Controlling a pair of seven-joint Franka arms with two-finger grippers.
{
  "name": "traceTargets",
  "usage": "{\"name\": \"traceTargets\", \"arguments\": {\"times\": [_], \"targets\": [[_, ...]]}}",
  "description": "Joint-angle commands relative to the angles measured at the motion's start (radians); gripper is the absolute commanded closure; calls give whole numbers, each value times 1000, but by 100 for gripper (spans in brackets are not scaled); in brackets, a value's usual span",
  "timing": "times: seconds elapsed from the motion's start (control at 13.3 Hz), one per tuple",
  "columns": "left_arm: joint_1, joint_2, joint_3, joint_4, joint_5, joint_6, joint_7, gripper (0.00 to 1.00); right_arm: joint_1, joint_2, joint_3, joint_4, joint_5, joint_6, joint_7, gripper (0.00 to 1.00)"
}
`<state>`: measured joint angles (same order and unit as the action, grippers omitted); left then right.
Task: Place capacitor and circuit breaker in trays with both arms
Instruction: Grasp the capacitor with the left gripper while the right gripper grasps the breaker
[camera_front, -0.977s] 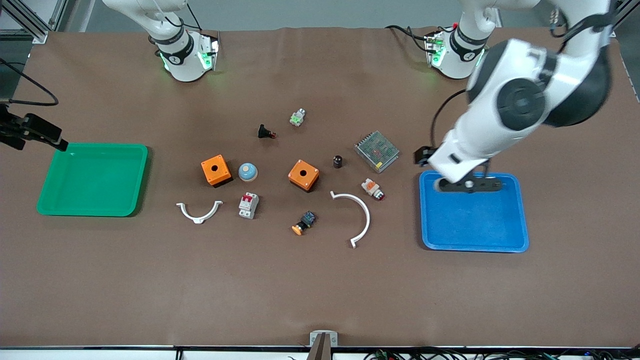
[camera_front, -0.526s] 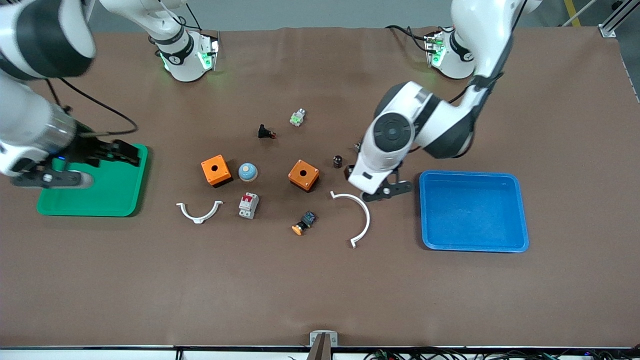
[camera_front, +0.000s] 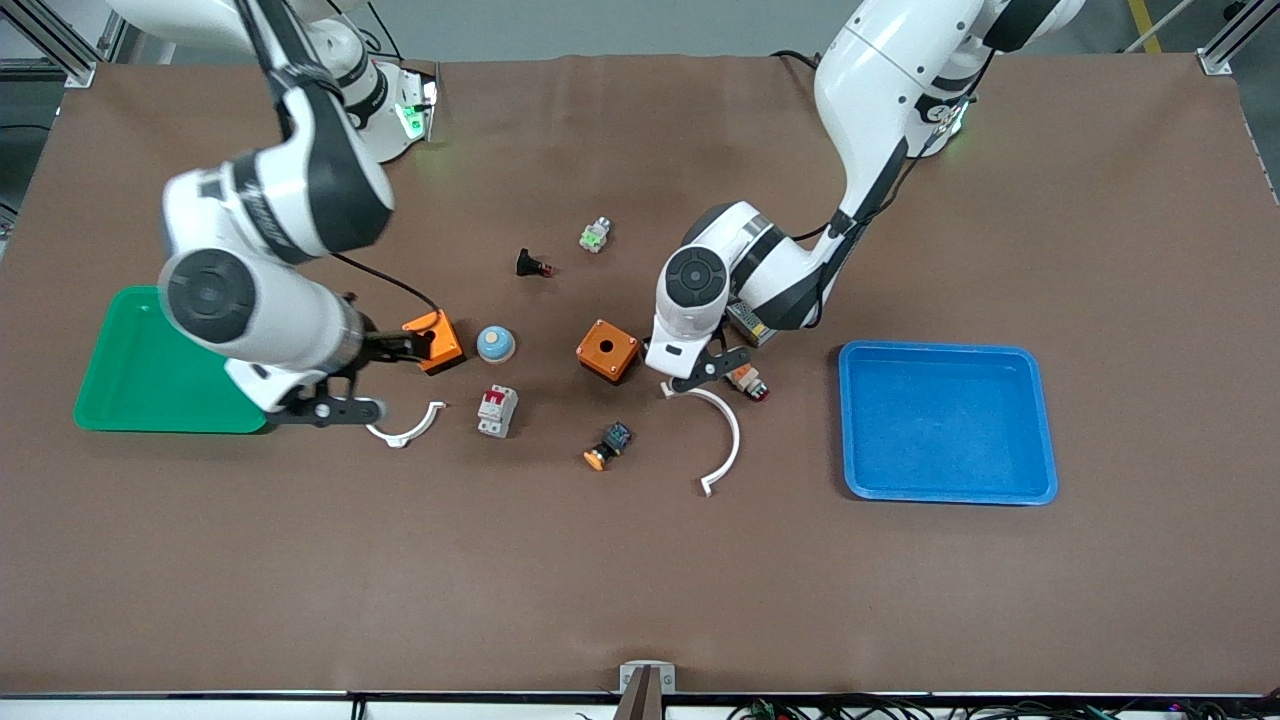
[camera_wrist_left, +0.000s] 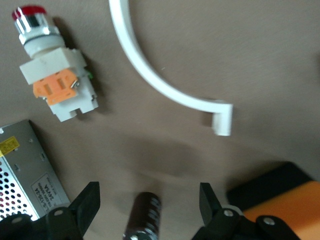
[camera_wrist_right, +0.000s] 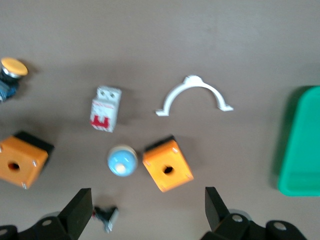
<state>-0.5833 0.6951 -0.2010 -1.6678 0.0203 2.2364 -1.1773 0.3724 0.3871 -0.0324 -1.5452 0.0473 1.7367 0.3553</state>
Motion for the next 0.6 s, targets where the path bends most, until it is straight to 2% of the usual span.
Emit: {"name": "traceTargets", "arguments": {"times": [0.0, 0.15, 0.3, 0.53], "targets": [[-12, -42, 6, -62, 23, 12, -36, 14, 43, -4, -6, -117, 67, 154, 88, 1], [-27, -35, 5, -63, 23, 12, -74, 17, 57, 15, -7, -171, 141, 257, 105, 1], [-35, -32, 5, -69, 23, 14, -84, 21, 66, 56, -6, -202, 143, 348, 119, 1], [-35, -35, 0, -84, 23, 20, -93, 28, 66, 104, -8, -200, 144, 392, 151, 1]]}}
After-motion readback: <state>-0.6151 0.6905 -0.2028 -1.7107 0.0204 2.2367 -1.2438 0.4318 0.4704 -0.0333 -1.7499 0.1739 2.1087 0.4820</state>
